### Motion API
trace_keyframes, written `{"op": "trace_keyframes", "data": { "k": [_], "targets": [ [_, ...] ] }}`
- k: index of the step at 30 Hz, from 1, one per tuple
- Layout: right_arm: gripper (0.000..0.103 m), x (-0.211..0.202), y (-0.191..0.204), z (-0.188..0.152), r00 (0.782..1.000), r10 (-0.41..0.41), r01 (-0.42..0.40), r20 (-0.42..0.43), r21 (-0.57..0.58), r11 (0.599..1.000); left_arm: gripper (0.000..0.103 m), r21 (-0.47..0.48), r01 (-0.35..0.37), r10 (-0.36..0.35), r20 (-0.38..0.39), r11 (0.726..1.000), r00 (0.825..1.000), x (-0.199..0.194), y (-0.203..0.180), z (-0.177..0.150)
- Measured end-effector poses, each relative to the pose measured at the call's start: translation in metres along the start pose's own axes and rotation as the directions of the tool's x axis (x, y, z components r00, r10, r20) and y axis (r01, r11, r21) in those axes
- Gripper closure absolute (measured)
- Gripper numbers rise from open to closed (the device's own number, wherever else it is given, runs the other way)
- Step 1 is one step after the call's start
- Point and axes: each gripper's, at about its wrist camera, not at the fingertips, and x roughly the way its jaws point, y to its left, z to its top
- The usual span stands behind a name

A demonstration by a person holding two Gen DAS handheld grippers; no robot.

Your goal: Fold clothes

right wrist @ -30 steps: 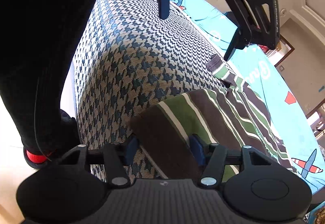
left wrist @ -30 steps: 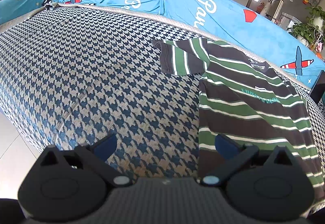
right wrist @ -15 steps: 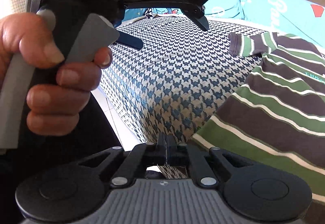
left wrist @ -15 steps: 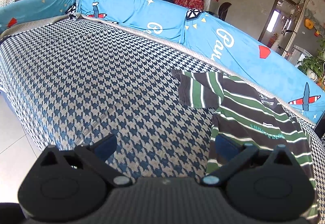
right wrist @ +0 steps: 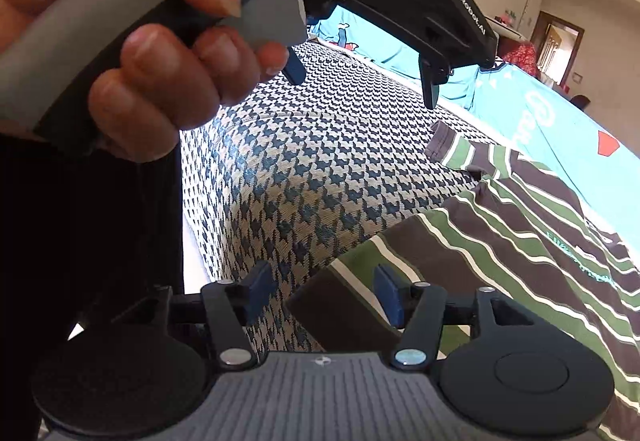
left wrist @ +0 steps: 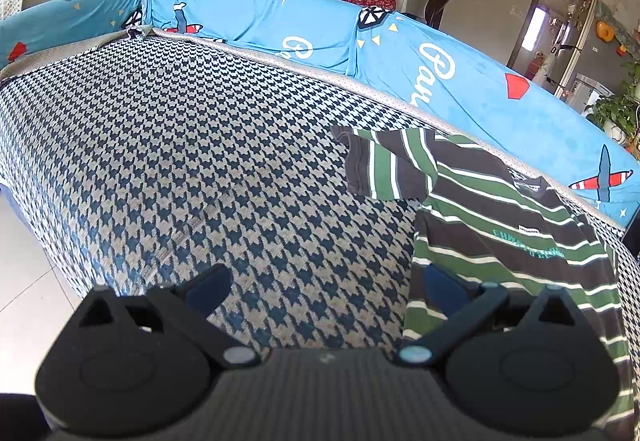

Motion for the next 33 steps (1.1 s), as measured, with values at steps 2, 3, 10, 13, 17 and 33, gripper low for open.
{"op": "trace_keyframes", "data": {
  "k": [2, 3, 10, 13, 17, 33],
  "targets": [
    [0.045, 0.009, -0.003, 0.005, 1.000, -0.014, 0.015, -0.028, 0.034, 0.999, 0.000, -0.009, -0.001, 0.001, -0.001, 1.000, 1.000, 0.000, 0.002, 0.000],
    [0.045, 0.014, -0.004, 0.007, 0.999, -0.021, 0.023, -0.041, 0.051, 0.998, 0.000, -0.013, -0.002, 0.002, -0.001, 1.000, 1.000, 0.000, 0.003, 0.000],
    [0.045, 0.033, -0.001, 0.012, 0.993, -0.099, 0.104, -0.069, 0.064, 0.993, 0.000, -0.023, 0.007, -0.007, -0.007, 1.000, 1.000, 0.001, 0.007, 0.000],
    [0.059, 0.033, -0.005, 0.011, 0.990, -0.123, 0.129, -0.063, 0.096, 0.987, 0.000, -0.019, 0.007, -0.007, -0.001, 1.000, 1.000, 0.000, 0.006, -0.001],
    [0.085, 0.027, -0.028, 0.010, 0.994, -0.094, 0.104, -0.056, 0.234, 0.966, 0.000, -0.027, 0.014, -0.013, 0.008, 1.000, 1.000, -0.002, 0.006, -0.001],
    [0.093, 0.037, -0.062, 0.022, 0.946, 0.325, -0.286, 0.018, 0.522, 0.804, 0.000, -0.037, -0.066, 0.071, 0.152, 0.997, 0.986, -0.021, -0.006, 0.013]
  ]
}}
